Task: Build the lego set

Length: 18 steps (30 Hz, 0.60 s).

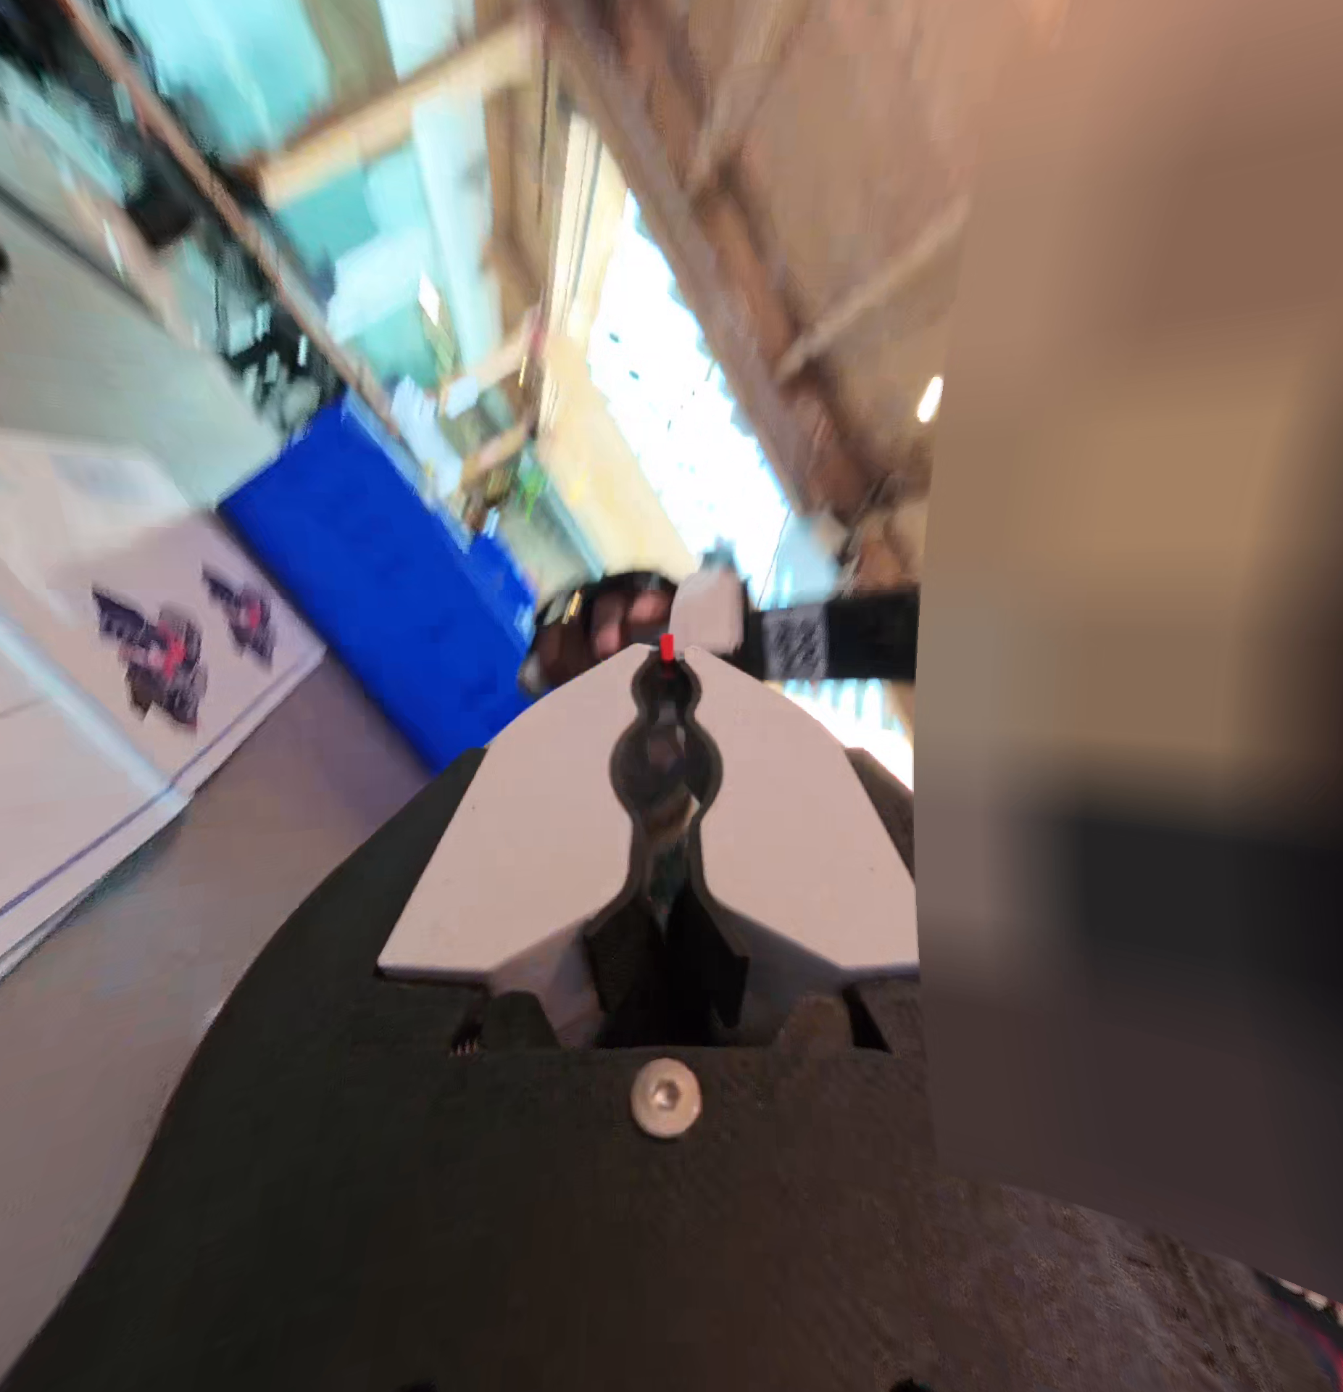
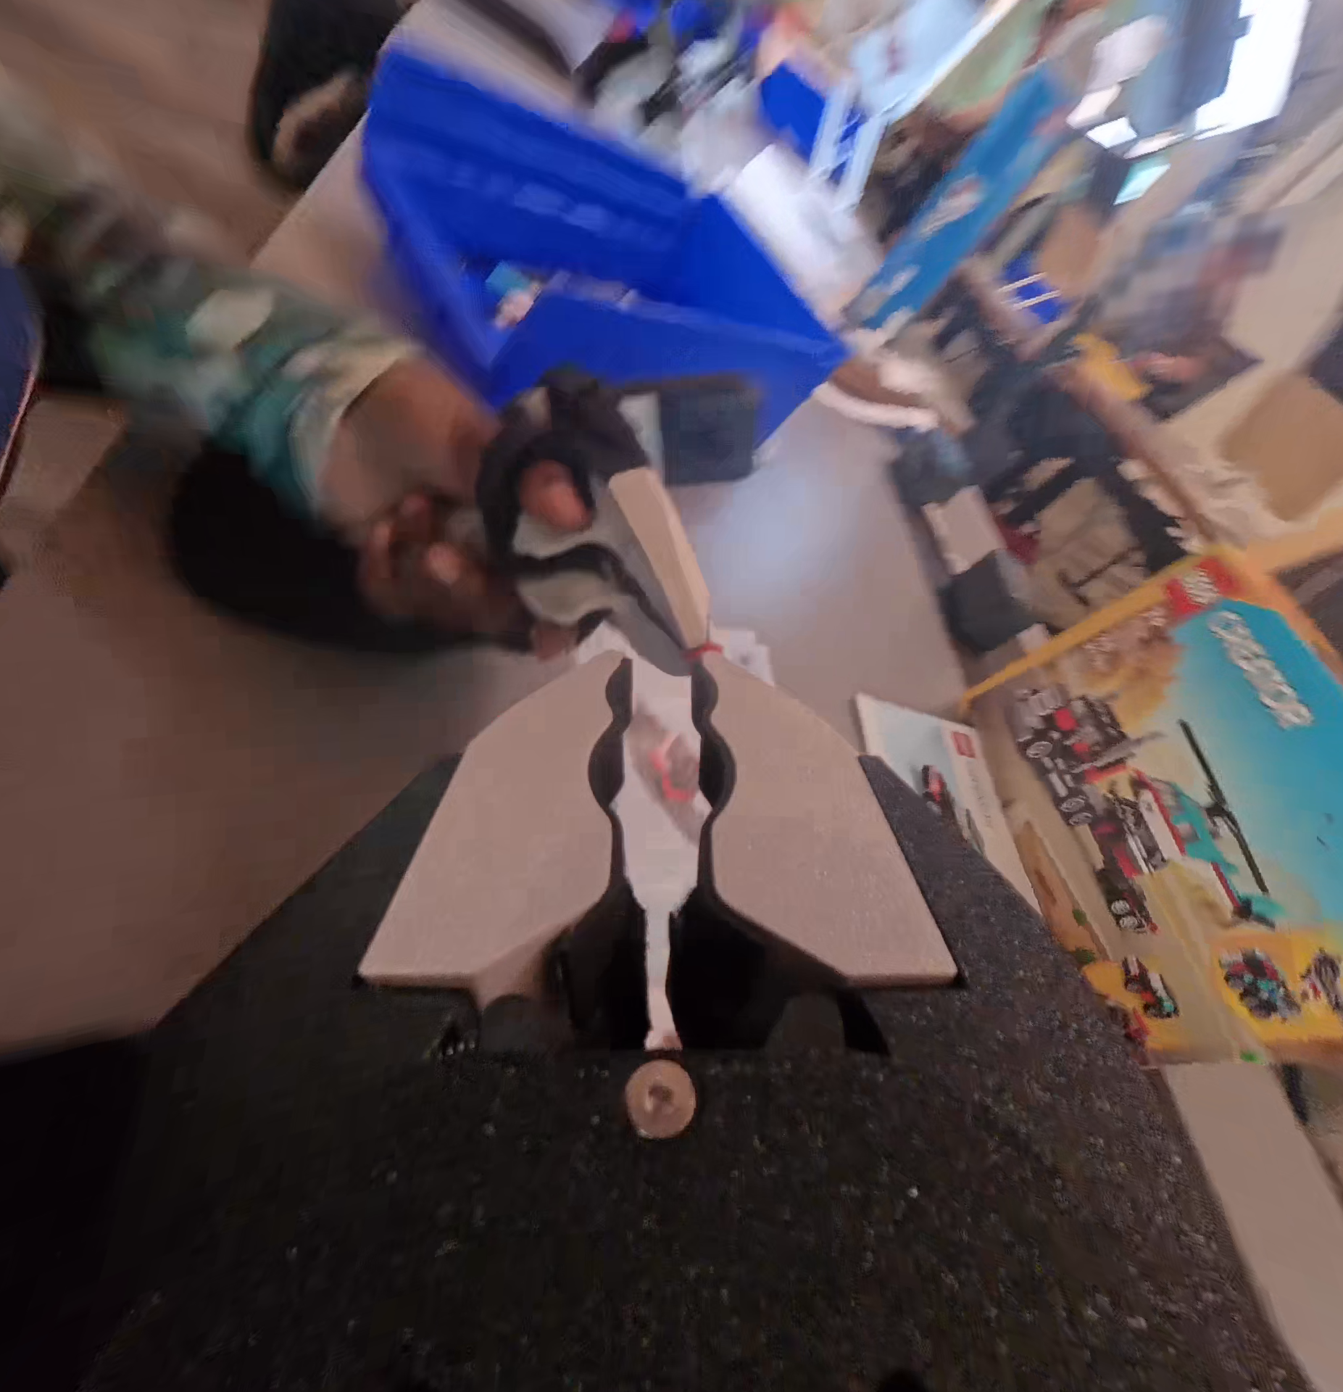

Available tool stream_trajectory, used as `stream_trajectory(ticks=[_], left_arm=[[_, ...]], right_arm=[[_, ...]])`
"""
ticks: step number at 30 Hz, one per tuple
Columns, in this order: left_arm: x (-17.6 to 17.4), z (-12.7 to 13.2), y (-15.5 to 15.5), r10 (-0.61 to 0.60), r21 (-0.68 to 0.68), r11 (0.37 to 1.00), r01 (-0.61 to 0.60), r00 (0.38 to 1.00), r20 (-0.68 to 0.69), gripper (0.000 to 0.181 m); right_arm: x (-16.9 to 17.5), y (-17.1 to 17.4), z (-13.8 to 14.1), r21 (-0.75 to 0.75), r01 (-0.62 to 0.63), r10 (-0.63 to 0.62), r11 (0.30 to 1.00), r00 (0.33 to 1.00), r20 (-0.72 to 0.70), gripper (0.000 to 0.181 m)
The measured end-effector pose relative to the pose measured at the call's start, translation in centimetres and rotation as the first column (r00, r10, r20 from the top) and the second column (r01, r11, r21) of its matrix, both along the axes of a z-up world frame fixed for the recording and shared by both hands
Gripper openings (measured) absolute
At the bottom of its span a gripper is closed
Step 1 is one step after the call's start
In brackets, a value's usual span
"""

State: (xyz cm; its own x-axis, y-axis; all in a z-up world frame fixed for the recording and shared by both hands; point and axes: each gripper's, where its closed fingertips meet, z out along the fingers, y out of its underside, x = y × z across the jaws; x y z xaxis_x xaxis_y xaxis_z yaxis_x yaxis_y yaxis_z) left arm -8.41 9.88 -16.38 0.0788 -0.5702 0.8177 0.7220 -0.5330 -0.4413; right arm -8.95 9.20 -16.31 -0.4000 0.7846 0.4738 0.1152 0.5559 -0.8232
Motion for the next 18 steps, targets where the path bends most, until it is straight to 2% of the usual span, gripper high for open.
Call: stream_trajectory(ticks=[2, 3, 6, 11, 18], left_arm=[[-1.9, 1.5, 0.3, 0.120, 0.011, 0.992, -0.125, 0.973, 0.198, 0.003], [-2.3, 1.8, 0.4, 0.150, 0.006, 0.988, -0.157, 0.955, 0.255, 0.003], [-2.1, 2.1, 0.5, 0.195, 0.001, 0.979, -0.206, 0.925, 0.325, 0.003], [-2.1, 2.4, 0.4, 0.203, -0.001, 0.976, -0.218, 0.908, 0.367, 0.003], [-1.7, 2.4, 0.3, 0.177, -0.005, 0.982, -0.189, 0.910, 0.376, 0.003]], right_arm=[[-0.9, 0.4, 1.3, -0.099, 0.109, -0.121, 0.989, 0.986, -0.116, 0.016], [-1.3, 0.6, 1.7, -0.123, 0.155, -0.174, 0.980, 0.971, -0.161, 0.016], [-2.3, 0.9, 2.0, -0.150, 0.240, -0.268, 0.959, 0.940, -0.212, 0.016], [-2.4, 0.9, 2.0, -0.121, 0.250, -0.271, 0.961, 0.941, -0.204, 0.007], [-2.1, 0.6, 2.0, -0.054, 0.219, -0.225, 0.974, 0.957, -0.181, 0.009]])
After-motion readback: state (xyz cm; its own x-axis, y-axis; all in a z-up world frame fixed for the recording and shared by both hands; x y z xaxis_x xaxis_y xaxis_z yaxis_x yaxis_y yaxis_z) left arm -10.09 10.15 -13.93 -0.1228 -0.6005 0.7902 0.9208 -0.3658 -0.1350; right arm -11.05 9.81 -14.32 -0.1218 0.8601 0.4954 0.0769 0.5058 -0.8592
